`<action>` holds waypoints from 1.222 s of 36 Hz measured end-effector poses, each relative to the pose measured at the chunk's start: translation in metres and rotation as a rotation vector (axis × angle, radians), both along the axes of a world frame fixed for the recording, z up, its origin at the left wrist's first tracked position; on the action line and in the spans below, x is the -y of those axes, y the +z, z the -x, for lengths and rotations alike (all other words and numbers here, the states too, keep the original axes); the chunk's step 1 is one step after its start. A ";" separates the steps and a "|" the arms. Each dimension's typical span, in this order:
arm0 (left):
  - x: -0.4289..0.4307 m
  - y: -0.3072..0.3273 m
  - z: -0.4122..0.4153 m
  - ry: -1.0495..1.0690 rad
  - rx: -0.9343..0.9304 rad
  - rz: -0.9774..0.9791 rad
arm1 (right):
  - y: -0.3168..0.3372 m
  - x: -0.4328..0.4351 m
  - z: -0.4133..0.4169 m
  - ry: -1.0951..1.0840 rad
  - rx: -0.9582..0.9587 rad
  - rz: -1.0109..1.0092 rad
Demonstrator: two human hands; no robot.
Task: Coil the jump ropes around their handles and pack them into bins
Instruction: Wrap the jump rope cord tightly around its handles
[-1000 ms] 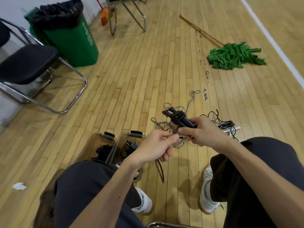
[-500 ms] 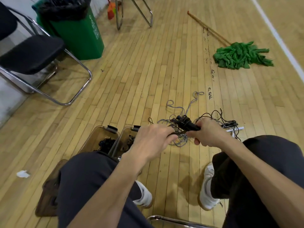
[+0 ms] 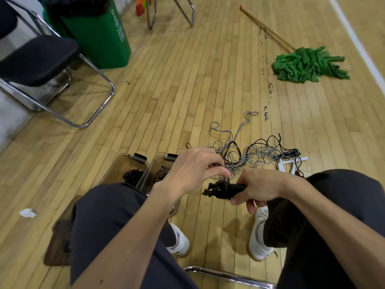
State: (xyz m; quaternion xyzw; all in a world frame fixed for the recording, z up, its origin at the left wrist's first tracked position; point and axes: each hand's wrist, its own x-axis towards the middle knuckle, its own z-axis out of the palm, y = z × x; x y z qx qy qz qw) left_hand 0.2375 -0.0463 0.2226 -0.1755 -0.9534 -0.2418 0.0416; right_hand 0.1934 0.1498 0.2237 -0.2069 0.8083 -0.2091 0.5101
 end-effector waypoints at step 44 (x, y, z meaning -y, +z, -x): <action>-0.016 0.021 -0.001 0.295 0.677 -0.703 | 0.024 -0.004 -0.018 -0.354 0.153 0.728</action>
